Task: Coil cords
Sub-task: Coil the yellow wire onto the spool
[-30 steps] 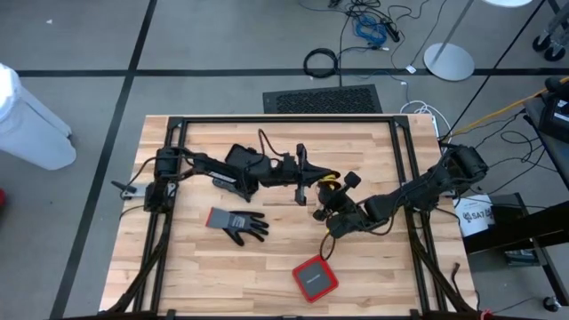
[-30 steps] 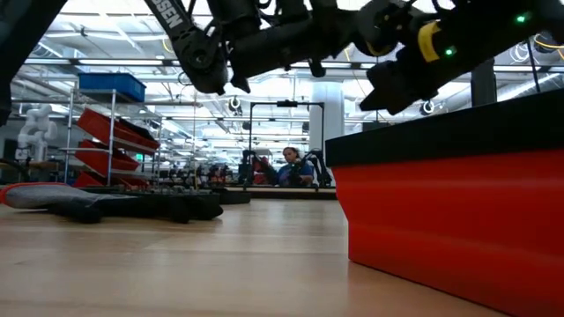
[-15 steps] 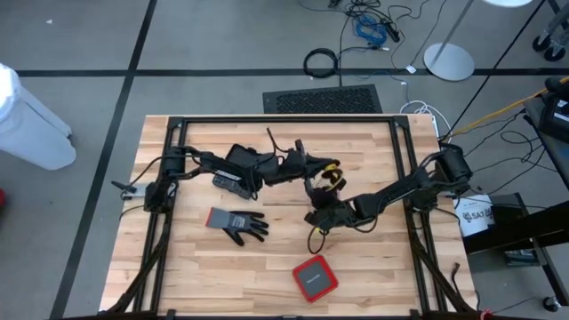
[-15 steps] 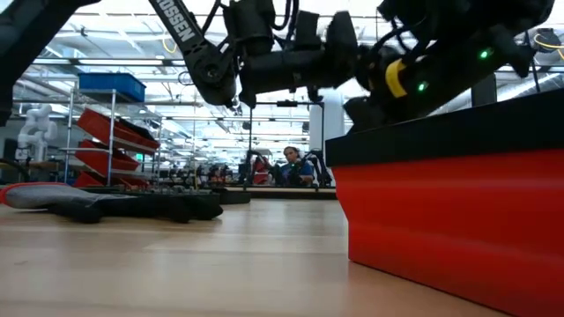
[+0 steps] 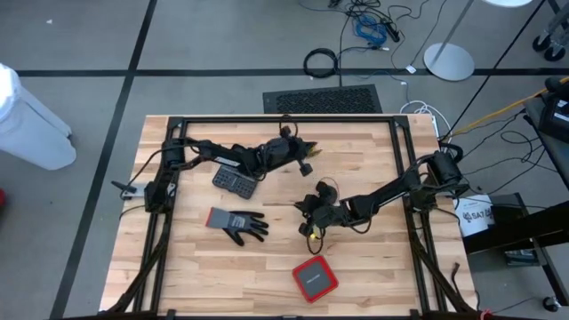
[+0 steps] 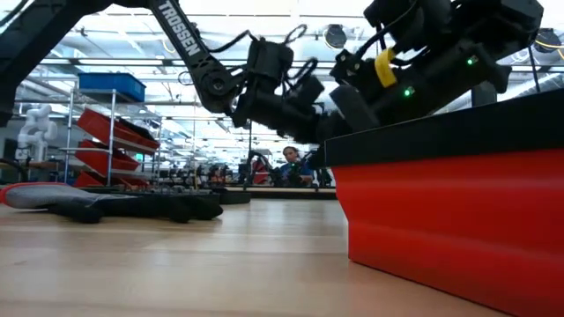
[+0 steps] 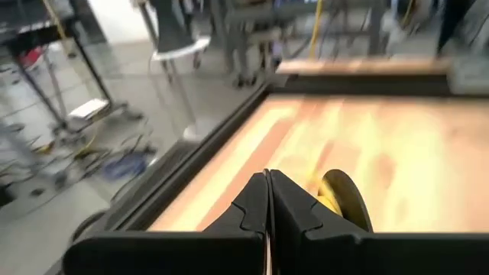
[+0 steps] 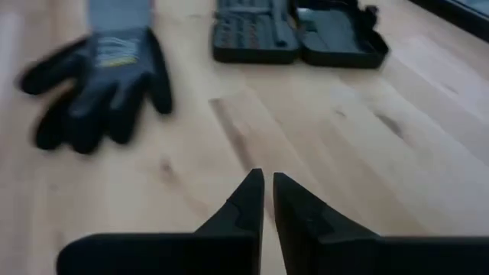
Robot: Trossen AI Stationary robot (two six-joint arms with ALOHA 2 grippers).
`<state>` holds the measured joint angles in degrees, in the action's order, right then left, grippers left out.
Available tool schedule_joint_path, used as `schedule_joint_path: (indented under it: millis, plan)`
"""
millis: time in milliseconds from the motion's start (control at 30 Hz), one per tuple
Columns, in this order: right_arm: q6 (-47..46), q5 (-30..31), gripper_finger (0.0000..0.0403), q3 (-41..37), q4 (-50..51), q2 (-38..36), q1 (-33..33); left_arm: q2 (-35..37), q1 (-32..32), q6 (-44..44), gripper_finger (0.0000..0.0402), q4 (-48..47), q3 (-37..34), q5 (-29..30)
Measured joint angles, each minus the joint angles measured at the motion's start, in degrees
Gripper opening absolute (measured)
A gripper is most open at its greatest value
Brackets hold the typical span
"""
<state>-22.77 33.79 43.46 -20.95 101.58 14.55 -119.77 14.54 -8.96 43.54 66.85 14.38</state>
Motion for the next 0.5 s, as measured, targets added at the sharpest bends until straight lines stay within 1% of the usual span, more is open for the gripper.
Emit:
schedule_joint_path:
  millis: [100, 167, 300, 400, 500]
  plan:
    - [-0.4, -1.1, 0.002, 0.0, -1.9, 0.0, 1.2, 0.0, 1.4, -3.1, 0.0008, -4.6, 0.0, 0.6]
    - [-1.2, -1.2, 0.002, 0.0, -1.6, -0.4, 2.3, 0.0, 1.7, -7.0, 0.0008, -6.7, 0.0, 2.4]
    - [-1.9, -1.2, 0.002, 0.0, -1.6, -1.7, 5.1, 0.0, 1.4, -20.0, 0.0008, -9.6, 0.0, 8.0]
    - [-1.8, -1.1, 0.002, 0.0, -1.3, -3.3, 7.3, 0.0, 0.6, -30.2, 0.0008, -10.0, 0.0, 12.2]
    - [-1.8, -0.9, 0.002, 0.0, -1.2, -5.1, 9.4, 0.0, 0.3, -37.0, 0.0009, -11.4, 0.0, 12.2]
